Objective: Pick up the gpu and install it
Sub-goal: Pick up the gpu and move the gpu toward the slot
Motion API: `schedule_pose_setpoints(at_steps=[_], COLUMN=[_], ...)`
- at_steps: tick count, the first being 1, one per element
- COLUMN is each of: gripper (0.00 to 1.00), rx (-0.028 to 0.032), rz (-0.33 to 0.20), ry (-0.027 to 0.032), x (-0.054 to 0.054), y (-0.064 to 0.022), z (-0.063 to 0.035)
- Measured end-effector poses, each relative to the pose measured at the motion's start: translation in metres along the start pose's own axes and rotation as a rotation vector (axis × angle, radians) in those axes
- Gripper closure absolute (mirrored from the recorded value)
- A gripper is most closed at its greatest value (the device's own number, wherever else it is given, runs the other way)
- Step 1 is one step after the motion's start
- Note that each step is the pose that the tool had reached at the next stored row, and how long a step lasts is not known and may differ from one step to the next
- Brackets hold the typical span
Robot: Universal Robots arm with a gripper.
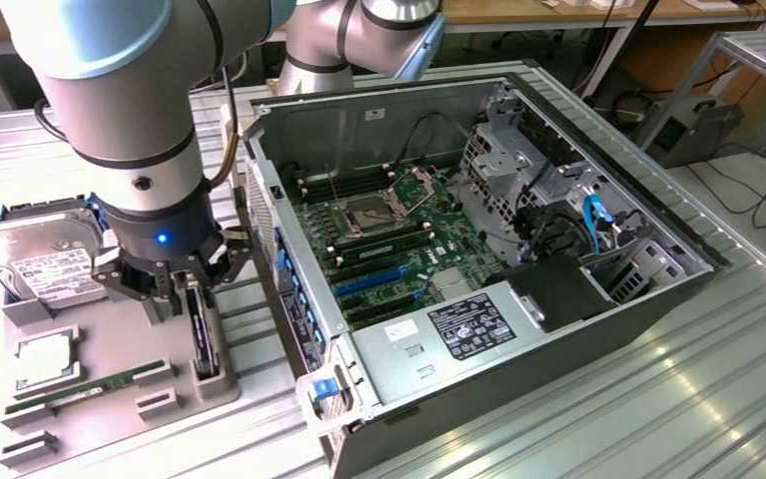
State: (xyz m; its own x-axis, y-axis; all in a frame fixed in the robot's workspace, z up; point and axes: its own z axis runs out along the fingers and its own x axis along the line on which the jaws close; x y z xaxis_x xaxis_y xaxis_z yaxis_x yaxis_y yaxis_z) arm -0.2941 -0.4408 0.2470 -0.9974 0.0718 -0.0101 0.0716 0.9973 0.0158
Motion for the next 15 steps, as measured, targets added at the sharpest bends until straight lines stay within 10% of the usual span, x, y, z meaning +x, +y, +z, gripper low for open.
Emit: schedule_pose_setpoints(at_steps=[8,15], gripper=[0.74,0.74], rx=[-0.005,-0.0049], rz=[-0.074,-0.078], ry=[0.0016,0.0018], x=[0.0,0.0], y=[0.0,0.0004], z=[-0.0015,-0.024])
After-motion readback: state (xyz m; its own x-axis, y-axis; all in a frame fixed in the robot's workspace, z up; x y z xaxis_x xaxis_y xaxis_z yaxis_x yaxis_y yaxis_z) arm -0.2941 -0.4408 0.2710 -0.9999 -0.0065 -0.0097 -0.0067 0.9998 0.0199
